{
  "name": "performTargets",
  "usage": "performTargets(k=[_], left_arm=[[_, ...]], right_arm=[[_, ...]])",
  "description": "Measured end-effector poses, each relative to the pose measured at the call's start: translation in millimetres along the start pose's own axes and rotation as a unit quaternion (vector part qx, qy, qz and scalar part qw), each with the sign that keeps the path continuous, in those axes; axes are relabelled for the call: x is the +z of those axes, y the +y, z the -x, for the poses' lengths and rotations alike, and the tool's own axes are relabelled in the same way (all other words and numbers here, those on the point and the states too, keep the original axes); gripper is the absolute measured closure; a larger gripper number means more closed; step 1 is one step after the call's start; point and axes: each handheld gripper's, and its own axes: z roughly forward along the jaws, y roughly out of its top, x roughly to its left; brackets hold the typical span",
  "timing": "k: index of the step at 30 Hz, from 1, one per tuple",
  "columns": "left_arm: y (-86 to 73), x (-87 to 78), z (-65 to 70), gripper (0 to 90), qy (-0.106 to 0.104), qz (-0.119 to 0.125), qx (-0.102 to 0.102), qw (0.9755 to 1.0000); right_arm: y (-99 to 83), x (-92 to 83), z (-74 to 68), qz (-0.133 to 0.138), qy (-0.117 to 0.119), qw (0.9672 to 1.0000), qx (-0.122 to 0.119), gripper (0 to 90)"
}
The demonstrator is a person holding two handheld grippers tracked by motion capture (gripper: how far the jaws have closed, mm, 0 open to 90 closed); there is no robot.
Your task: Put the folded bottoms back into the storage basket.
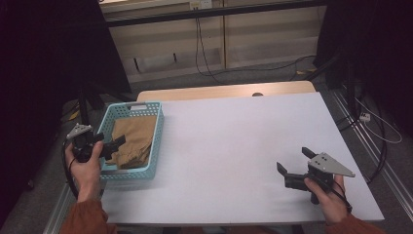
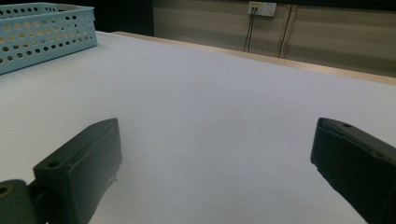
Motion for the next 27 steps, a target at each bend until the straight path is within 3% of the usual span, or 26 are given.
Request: performTargets(k=[4,8,11,15,18,24,27], left_arm=[[-4.0,-8.5,5.0,7.1,-0.008,0.011,-0.002,0.9999],[-7.7,-15.4,12.7,6.1,-0.004,0.014,0.018,0.9997],[-13.7,-15.6,17.5,6.0,-0.031,0.004,0.023,0.9992],[-20.2,-18.2,25.1,5.8,-0.026,0.011,0.036,0.9990],[-20.6,-22.3,31.7,5.7,-0.029,0.013,0.047,0.9984],[-21.5,-26.4,47.8,5.7,-0.041,0.022,0.046,0.9978],[-20.9,-25.1,55.2,5.8,-0.043,0.019,0.060,0.9971]], right_arm=[[0.4,0.1,0.3,0.001,0.001,1.0000,0.001,1.7],[0.5,-0.4,0.2,0.002,0.001,1.0000,0.001,1.7],[0.4,-0.3,0.3,0.002,0.002,1.0000,0.004,1.7],[0.2,0.4,0.3,0.001,0.001,1.0000,0.003,1.7],[0.1,0.2,-0.2,0.000,0.002,1.0000,0.003,1.7],[-0.1,-0.1,0.7,0.001,0.000,1.0000,0.005,1.7],[0.0,0.2,0.1,0.000,0.001,1.0000,0.002,1.7]])
